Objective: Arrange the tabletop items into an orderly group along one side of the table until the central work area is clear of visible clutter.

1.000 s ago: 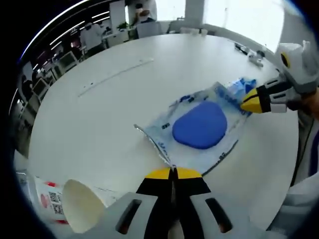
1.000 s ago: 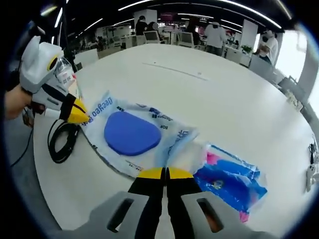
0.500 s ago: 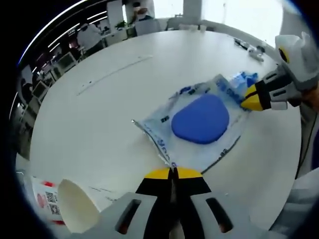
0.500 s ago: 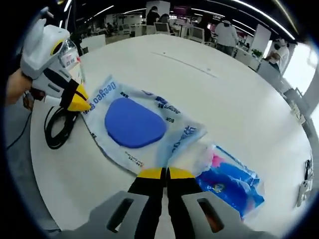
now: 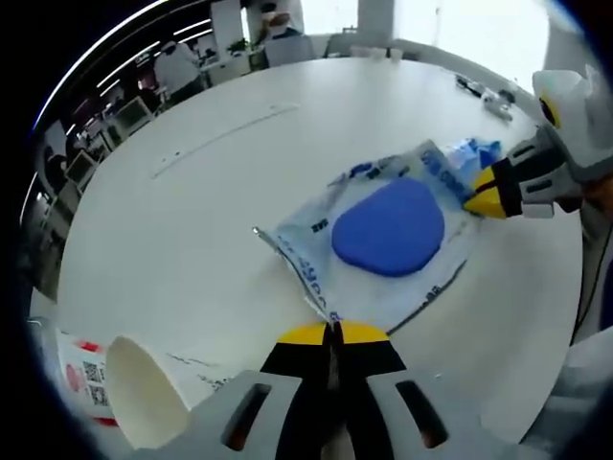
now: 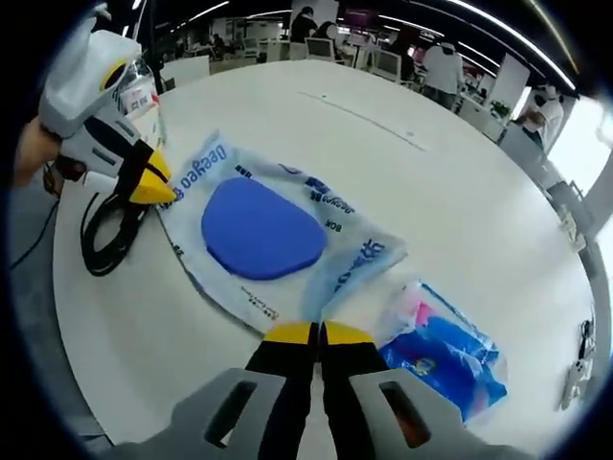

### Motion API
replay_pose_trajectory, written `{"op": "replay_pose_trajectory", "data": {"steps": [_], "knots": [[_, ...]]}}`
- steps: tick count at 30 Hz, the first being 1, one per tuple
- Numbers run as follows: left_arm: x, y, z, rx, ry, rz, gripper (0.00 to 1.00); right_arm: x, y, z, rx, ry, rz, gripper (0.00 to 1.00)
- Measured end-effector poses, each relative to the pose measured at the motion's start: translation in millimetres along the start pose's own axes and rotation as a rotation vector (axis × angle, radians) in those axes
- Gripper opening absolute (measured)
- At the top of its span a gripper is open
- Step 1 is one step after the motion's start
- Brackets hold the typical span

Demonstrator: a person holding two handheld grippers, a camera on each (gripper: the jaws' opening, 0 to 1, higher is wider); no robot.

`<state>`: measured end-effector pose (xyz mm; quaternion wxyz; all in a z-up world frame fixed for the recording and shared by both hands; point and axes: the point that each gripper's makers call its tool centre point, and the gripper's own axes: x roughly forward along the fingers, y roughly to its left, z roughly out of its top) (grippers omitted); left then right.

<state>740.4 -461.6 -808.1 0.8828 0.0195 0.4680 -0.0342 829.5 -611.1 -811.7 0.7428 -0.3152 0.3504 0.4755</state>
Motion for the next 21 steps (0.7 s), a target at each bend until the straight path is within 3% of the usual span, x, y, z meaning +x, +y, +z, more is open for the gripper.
{"op": "replay_pose_trajectory", "data": {"steps": [21], "knots": [[-0.5, -2.5, -0.9, 0.0, -0.02, 0.038, 0.0, 0.2, -0.1, -0.7, 0.01, 0.007, 0.007, 0.0]]}}
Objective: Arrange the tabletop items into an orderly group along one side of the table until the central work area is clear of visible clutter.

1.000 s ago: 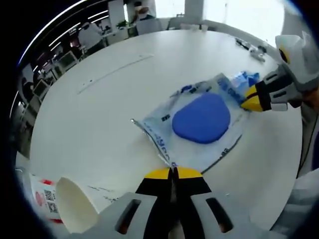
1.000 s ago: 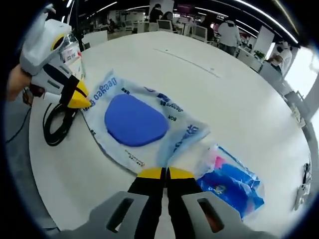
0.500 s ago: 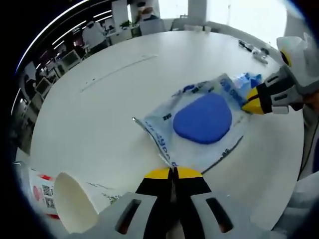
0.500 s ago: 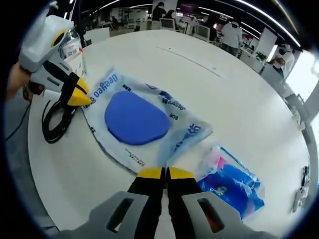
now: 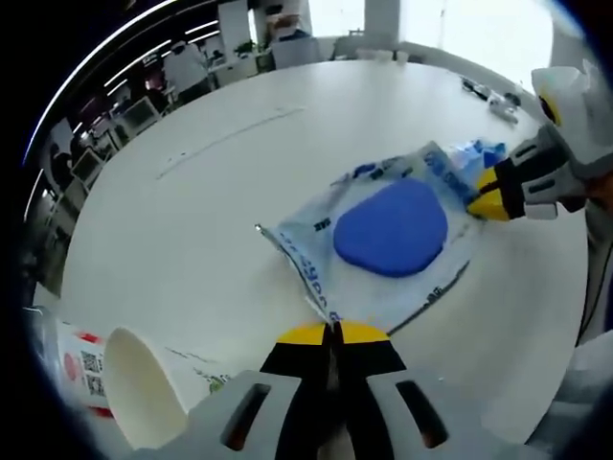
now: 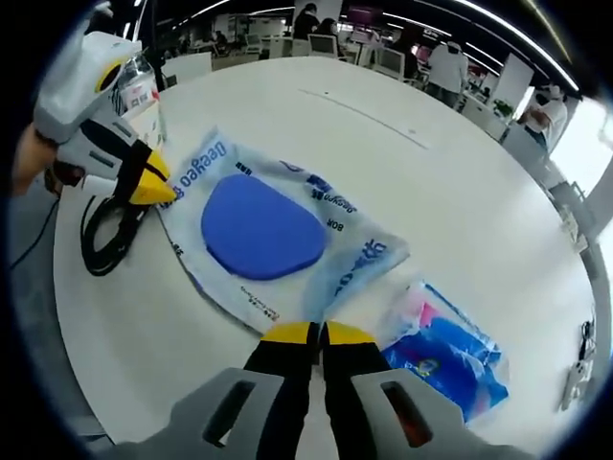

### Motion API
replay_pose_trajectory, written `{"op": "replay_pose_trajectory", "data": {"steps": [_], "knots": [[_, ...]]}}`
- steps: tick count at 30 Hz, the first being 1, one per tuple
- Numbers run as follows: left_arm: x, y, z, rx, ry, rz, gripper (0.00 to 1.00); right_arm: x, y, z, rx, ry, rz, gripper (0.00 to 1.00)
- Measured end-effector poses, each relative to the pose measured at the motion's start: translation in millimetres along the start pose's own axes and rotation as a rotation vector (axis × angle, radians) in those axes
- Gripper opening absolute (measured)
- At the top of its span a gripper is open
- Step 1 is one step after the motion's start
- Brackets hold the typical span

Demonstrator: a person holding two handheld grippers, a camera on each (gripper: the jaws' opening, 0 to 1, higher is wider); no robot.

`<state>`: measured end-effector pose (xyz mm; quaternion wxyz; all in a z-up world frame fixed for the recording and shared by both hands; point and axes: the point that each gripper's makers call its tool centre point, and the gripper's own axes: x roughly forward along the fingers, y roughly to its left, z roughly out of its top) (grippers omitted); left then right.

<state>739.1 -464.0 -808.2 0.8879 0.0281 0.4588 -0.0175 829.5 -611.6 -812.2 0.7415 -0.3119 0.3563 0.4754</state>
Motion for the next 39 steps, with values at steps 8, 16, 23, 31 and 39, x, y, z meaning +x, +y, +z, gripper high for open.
{"op": "replay_pose_trajectory", "data": {"steps": [8, 16, 23, 31, 39], "knots": [[3, 3.1, 0.4, 0.001, 0.008, 0.001, 0.0, -1, -2, 1.6, 0.02, -0.014, -0.02, 0.02], [-20, 9.6, 33.3, 0.015, -0.137, 0.074, 0.08, -30, -15, 39.6, -0.061, -0.176, -0.146, 0.14], [-45, 13.3, 57.5, 0.081, -0.235, 0.129, 0.4, -47, -11, 71.7, -0.04, -0.282, -0.129, 0.38], [-72, 17.0, 77.8, 0.081, -0.34, 0.119, 0.73, -63, -2, 89.7, -0.015, -0.368, -0.094, 0.53], [-80, 21.9, 92.2, 0.086, -0.393, 0.123, 0.86, -65, -2, 89.5, -0.001, -0.359, -0.099, 0.57]]}}
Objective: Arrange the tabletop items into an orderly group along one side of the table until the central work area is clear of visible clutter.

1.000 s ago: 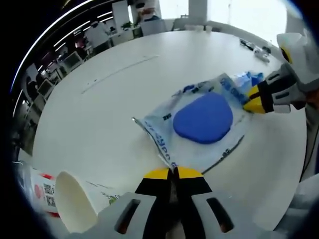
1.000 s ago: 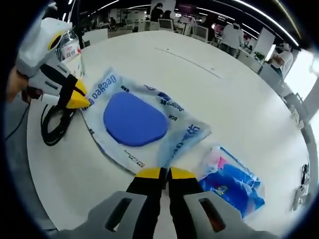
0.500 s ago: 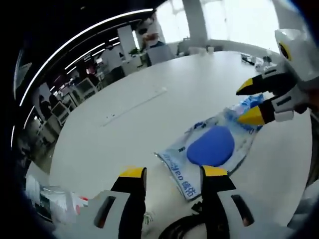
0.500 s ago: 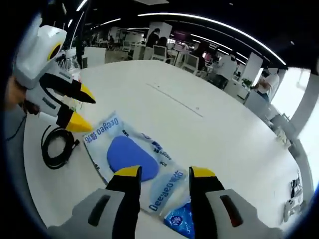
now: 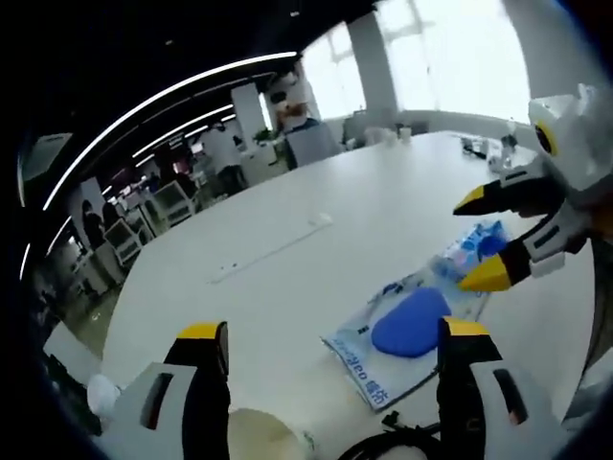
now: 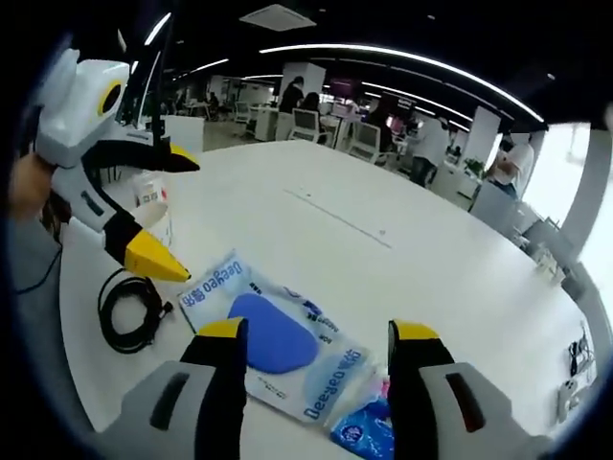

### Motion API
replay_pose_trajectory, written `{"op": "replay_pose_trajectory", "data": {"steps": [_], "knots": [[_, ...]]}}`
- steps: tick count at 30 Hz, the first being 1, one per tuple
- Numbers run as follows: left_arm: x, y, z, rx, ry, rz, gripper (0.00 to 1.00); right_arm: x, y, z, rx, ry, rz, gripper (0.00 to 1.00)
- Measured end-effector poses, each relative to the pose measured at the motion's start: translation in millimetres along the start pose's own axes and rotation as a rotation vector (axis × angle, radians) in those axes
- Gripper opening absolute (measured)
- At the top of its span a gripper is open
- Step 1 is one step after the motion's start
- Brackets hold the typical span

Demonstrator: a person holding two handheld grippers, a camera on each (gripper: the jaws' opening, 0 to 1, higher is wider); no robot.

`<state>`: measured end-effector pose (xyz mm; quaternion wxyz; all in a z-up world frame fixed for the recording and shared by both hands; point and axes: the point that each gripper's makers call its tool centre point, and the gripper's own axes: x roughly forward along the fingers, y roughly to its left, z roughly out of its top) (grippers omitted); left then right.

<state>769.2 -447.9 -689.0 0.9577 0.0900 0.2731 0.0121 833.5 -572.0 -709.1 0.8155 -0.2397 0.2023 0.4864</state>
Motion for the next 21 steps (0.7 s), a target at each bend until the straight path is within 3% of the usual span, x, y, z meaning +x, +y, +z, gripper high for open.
{"op": "replay_pose_trajectory", "data": {"steps": [12, 18, 21], "knots": [[-30, 8.8, 6.8, 0.004, -0.036, 0.01, 0.81, -6, 10, 15.3, -0.007, -0.039, 0.027, 0.56], [-50, 23.1, 1.9, 0.024, -0.04, 0.043, 0.8, -1, 33, 27.3, 0.002, -0.067, 0.087, 0.55], [-60, 31.8, -3.1, -0.006, -0.034, 0.064, 0.8, 1, 45, 32.3, 0.001, -0.072, 0.121, 0.55]]}}
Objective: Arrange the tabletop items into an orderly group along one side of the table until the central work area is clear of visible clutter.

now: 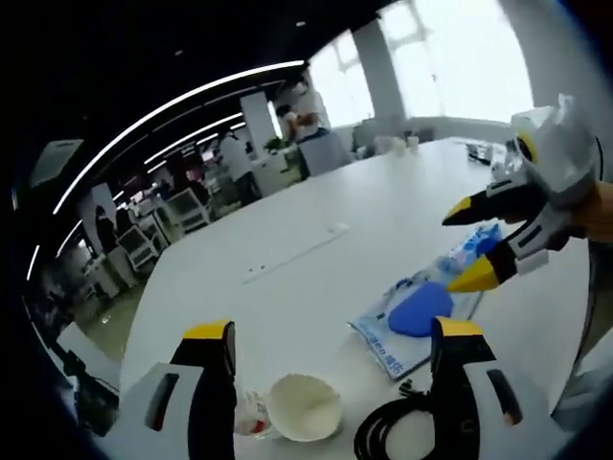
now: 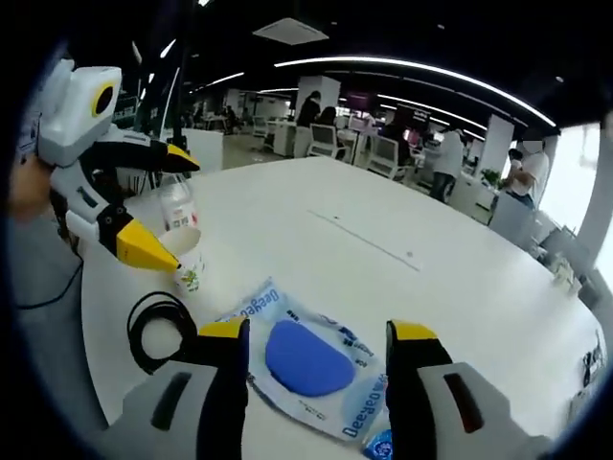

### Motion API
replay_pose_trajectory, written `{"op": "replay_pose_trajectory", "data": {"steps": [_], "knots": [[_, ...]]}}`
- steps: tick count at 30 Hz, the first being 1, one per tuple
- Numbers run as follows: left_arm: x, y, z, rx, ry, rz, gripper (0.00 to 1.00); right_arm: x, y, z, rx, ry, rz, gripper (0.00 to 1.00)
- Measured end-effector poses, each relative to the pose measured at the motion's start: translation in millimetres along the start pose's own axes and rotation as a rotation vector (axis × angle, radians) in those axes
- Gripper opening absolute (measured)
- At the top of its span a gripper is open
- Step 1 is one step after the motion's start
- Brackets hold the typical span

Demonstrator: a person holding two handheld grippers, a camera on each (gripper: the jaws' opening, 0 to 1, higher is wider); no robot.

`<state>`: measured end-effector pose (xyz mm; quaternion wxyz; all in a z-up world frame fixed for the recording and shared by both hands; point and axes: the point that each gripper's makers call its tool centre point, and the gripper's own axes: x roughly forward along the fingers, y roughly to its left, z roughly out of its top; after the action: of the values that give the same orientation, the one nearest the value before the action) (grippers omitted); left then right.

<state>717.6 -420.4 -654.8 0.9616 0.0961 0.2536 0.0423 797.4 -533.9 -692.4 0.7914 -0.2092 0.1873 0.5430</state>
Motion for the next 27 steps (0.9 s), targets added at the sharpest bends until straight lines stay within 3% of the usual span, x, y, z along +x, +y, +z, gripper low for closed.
{"op": "replay_pose_trajectory", "data": {"steps": [14, 27], "knots": [[-44, 31.1, -16.8, -0.048, -0.005, 0.108, 0.79, 22, 54, 23.8, -0.065, -0.026, 0.145, 0.55], [-79, 64.7, -49.3, -0.126, 0.046, 0.199, 0.77, 46, 103, 38.2, -0.104, -0.031, 0.266, 0.55]]}}
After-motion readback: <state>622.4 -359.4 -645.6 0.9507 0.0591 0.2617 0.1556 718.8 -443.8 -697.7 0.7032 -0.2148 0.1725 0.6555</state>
